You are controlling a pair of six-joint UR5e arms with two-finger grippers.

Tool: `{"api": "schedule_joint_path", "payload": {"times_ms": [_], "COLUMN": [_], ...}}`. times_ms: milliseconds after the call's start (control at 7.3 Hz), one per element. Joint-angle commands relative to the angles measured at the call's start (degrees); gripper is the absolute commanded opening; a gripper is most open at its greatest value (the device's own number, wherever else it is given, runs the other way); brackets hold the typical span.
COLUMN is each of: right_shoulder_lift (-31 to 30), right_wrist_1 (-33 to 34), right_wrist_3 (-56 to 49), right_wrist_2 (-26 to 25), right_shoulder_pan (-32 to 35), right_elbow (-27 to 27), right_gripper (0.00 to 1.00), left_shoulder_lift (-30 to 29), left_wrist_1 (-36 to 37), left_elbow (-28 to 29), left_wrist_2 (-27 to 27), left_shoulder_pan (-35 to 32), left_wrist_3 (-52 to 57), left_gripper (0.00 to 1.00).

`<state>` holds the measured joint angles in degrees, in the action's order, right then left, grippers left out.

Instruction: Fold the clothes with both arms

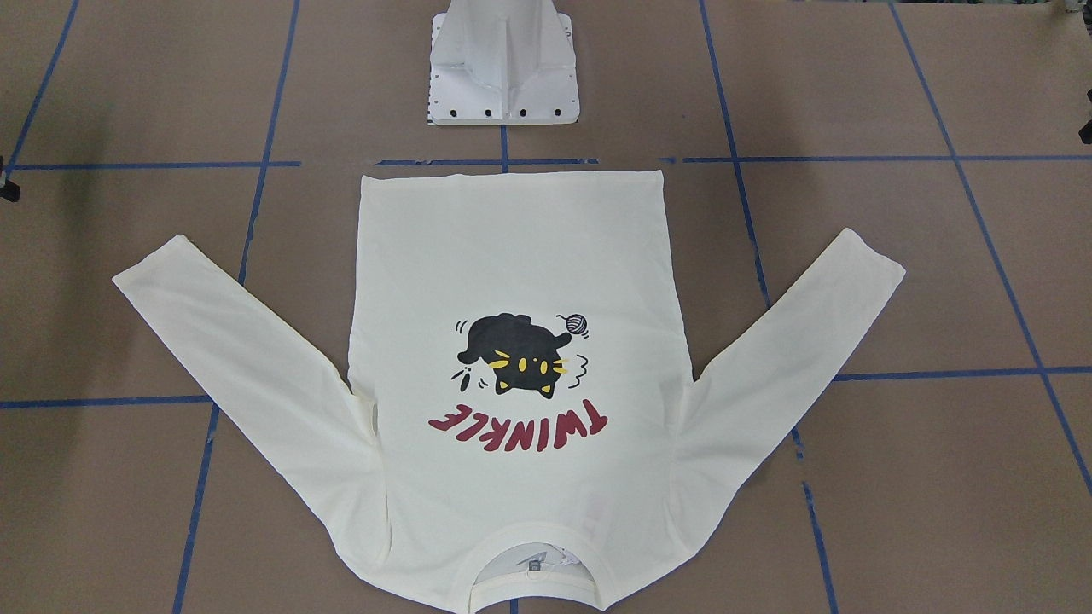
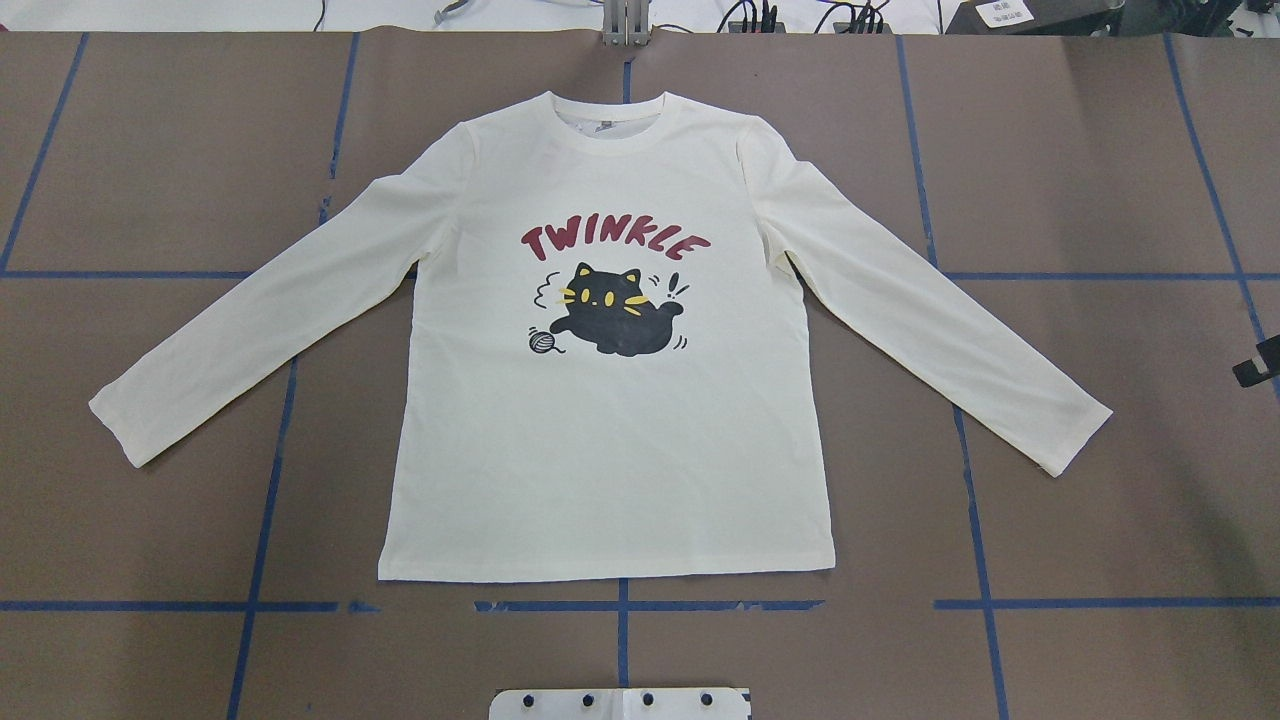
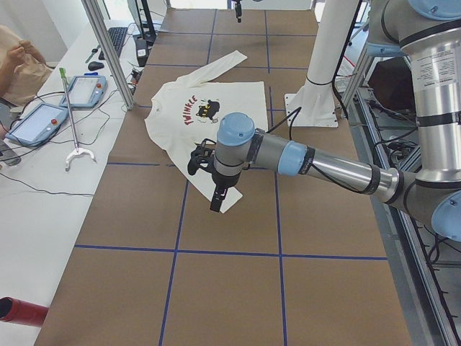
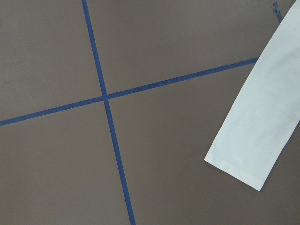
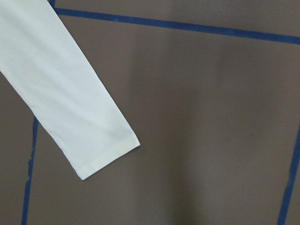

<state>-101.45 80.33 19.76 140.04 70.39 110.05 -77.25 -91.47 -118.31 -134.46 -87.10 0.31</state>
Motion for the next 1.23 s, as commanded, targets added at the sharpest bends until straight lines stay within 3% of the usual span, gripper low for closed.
{"api": "schedule_joint_path", "payload": {"times_ms": [0, 274, 411, 685, 1096], "right_shoulder_lift": [0.8, 1.95, 2.91, 2.92, 5.37], "right_wrist_1": [-14.69, -28.59, -30.83, -30.94, -30.85], "right_wrist_3": [11.21, 30.86, 35.82, 37.45, 38.5], "right_wrist_2": [-4.59, -7.84, -10.12, -14.52, -14.8], "right_shoulder_pan": [-5.95, -12.61, -15.34, -18.53, -19.68], "right_elbow": [-9.18, -13.19, -13.19, -13.54, -15.55], "right_gripper": [1.0, 0.94, 0.9, 0.89, 0.83], "left_shoulder_lift": [0.0, 0.0, 0.08, 0.09, 0.09], "left_wrist_1": [-0.81, -1.78, -2.74, -2.84, -2.84], "left_elbow": [0.01, 0.18, 0.36, 0.45, 1.06], "left_wrist_2": [-0.01, -0.01, -0.01, -0.01, -0.01], "left_shoulder_pan": [0.0, 0.0, 0.0, 0.0, 0.0], "left_wrist_3": [-0.05, 0.04, -0.05, -0.05, 0.04], "left_gripper": [1.0, 1.0, 1.0, 1.0, 1.0]}}
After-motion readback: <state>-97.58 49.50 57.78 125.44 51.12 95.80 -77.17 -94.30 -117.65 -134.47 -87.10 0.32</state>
